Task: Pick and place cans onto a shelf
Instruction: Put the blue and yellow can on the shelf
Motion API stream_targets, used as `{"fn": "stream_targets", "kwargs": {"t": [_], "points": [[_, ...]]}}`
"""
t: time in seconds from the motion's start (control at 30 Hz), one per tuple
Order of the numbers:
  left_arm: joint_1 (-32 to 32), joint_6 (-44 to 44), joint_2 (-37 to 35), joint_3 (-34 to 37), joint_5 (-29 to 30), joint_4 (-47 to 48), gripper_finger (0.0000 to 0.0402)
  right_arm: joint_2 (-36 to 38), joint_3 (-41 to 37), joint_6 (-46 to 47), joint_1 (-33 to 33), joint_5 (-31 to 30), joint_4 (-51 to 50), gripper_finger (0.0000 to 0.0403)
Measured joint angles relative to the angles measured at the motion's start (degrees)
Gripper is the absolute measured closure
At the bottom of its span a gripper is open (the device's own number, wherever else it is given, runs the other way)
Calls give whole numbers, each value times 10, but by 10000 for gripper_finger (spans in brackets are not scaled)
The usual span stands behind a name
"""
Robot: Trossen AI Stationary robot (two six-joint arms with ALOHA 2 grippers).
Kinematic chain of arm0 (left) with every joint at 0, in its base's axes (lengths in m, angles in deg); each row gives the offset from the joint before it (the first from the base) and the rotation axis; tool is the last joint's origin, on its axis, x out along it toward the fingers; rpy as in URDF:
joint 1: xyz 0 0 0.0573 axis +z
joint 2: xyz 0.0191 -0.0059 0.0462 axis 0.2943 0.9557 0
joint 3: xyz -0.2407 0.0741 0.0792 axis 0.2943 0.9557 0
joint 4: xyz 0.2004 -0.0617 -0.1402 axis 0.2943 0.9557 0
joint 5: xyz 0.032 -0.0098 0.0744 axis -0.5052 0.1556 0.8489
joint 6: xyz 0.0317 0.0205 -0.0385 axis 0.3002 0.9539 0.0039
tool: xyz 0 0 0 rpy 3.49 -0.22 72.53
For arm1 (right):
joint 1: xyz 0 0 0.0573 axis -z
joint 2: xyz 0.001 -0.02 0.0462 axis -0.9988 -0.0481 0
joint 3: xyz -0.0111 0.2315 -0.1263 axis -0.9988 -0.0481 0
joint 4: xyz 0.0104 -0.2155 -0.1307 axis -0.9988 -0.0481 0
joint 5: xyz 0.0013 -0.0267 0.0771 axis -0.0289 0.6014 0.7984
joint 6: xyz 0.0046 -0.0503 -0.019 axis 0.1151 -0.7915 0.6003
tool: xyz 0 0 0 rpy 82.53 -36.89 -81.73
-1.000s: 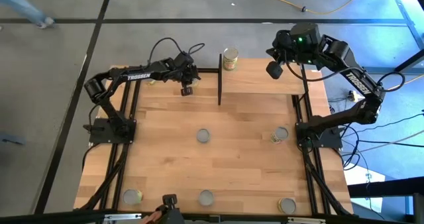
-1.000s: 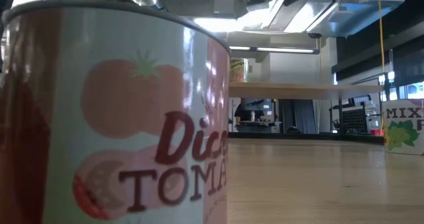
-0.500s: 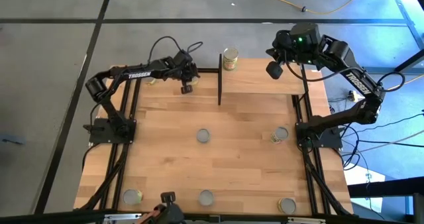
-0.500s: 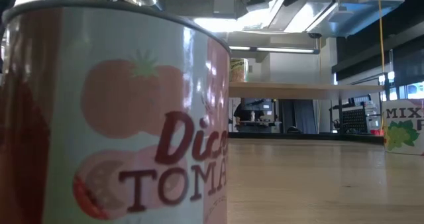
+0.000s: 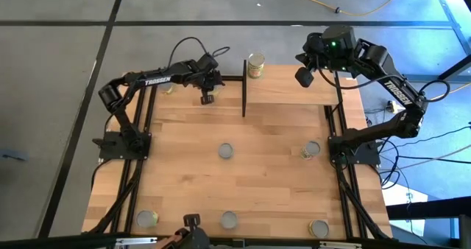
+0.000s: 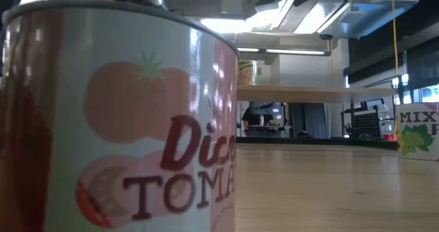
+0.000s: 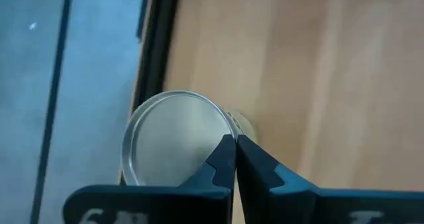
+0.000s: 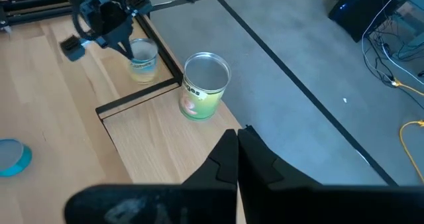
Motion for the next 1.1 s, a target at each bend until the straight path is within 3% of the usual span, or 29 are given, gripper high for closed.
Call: {"fn": "stream_targets", "kwargs": {"t": [0.3,0.53,0.7,1.0,1.1], "points": [[-26,15,0,-153,3,139,401,0,0,-2,0,0,0,402],[-54,17,-1,-296,61,275,401,0,0,-3,0,0,0,402],[-75,17,-2,-401,57,354,401,0,0,-3,0,0,0,402],[-140,15,-3,-487,53,354,401,0,0,-3,0,0,0,402],[-165,25,-3,-487,18,318,401,0,0,-3,0,0,0,402]]}}
